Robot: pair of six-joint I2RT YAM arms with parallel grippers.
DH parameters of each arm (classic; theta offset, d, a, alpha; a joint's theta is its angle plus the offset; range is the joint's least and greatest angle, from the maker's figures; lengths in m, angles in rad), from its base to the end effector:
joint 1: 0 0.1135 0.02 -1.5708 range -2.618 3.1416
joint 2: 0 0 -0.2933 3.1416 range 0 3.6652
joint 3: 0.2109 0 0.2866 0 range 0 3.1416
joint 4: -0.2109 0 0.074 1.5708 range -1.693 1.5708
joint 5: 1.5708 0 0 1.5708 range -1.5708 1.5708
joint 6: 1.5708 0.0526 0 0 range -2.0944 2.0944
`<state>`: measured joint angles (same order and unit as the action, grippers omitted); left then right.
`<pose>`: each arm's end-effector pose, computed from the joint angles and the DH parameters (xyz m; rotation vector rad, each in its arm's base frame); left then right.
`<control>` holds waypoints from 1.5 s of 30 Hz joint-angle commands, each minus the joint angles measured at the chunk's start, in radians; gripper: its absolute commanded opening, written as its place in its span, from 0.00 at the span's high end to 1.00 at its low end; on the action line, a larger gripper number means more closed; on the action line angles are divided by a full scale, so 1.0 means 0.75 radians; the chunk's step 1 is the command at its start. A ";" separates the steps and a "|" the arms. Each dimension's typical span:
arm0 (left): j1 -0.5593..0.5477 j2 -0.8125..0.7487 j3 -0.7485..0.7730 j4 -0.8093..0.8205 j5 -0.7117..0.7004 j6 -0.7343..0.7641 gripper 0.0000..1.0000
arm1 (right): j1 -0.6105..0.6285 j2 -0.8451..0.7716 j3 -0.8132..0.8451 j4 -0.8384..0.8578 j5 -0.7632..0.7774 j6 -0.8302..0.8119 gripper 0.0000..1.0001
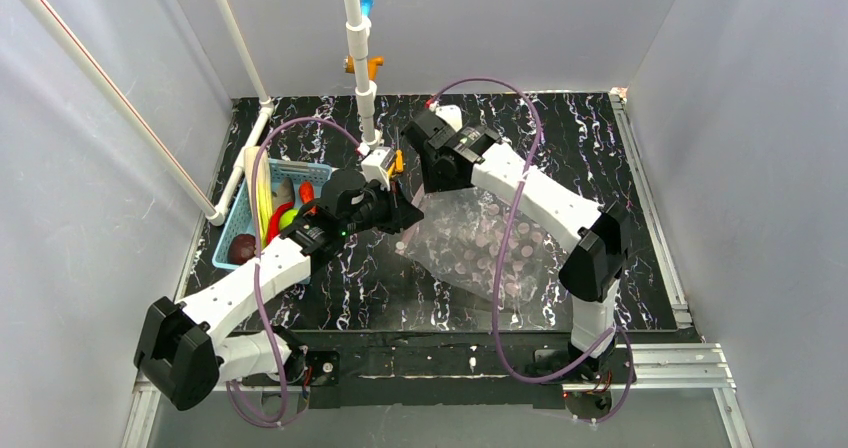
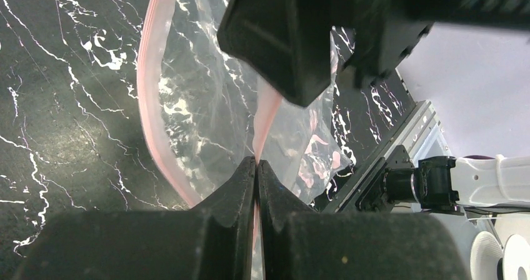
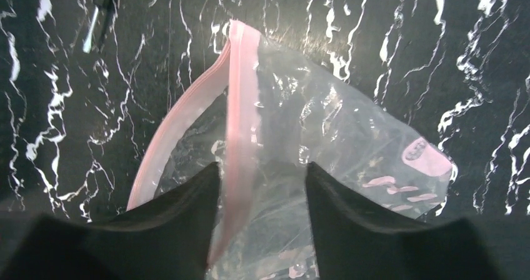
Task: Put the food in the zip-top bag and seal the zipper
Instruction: Pick up the zipper food storage bag at the center of the board.
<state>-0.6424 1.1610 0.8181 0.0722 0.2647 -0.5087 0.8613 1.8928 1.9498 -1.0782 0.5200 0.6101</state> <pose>0.2379 -0.1952 0.3114 0.3280 1.9369 -1.0271 0.3141 0.3257 0.3656 -0.1219 2.4009 -0.0192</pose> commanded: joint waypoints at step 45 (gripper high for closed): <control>0.000 -0.285 0.241 -0.501 -0.181 -0.140 1.00 | 0.210 -0.485 -0.330 0.457 -0.051 -0.524 0.84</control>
<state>-0.6437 0.9452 0.9966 -0.3438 0.1421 -0.6338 0.9831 1.5217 1.6355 -0.6624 0.2096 0.2003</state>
